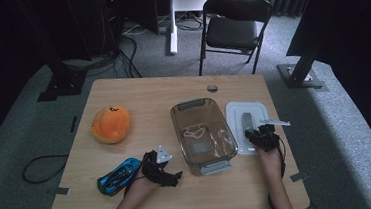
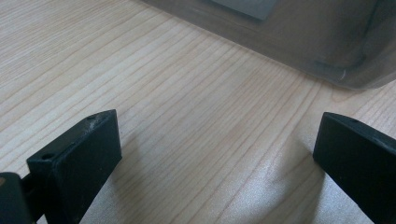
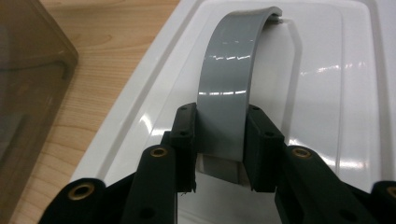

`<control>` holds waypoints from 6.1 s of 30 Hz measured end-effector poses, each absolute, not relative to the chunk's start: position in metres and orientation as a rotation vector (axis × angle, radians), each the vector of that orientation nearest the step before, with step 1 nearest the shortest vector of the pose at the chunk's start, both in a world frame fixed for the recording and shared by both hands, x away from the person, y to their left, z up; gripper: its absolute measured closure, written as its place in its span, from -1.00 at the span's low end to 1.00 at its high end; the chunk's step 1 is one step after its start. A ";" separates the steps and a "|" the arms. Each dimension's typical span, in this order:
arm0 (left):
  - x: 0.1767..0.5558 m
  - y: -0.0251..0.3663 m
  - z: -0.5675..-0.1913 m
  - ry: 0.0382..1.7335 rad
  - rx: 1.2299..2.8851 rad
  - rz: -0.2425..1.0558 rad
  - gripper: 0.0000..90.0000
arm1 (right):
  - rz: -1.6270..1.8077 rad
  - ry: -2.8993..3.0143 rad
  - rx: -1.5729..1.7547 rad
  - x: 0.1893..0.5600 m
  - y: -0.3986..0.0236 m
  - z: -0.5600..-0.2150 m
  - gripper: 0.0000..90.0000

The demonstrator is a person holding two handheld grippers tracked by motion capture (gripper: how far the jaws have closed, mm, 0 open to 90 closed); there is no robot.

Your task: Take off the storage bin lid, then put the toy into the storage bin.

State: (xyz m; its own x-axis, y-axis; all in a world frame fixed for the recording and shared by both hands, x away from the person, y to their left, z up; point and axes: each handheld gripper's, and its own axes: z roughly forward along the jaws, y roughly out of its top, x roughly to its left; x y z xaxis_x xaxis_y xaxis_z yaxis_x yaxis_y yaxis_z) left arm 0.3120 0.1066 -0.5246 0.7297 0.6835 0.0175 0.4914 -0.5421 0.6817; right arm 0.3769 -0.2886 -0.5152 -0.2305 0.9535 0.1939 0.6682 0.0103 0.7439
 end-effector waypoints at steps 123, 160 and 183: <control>0.359 0.190 -0.469 1.147 2.094 0.583 -0.97 | 1.270 2.355 1.089 0.321 -0.167 -0.508 -0.65; 0.362 0.268 -0.439 1.303 2.054 0.684 -0.97 | 1.087 2.402 1.034 0.283 -0.239 -0.526 -0.69; 0.415 0.287 -0.443 1.396 2.037 0.659 -0.97 | 1.042 2.430 1.025 0.283 -0.236 -0.527 -0.71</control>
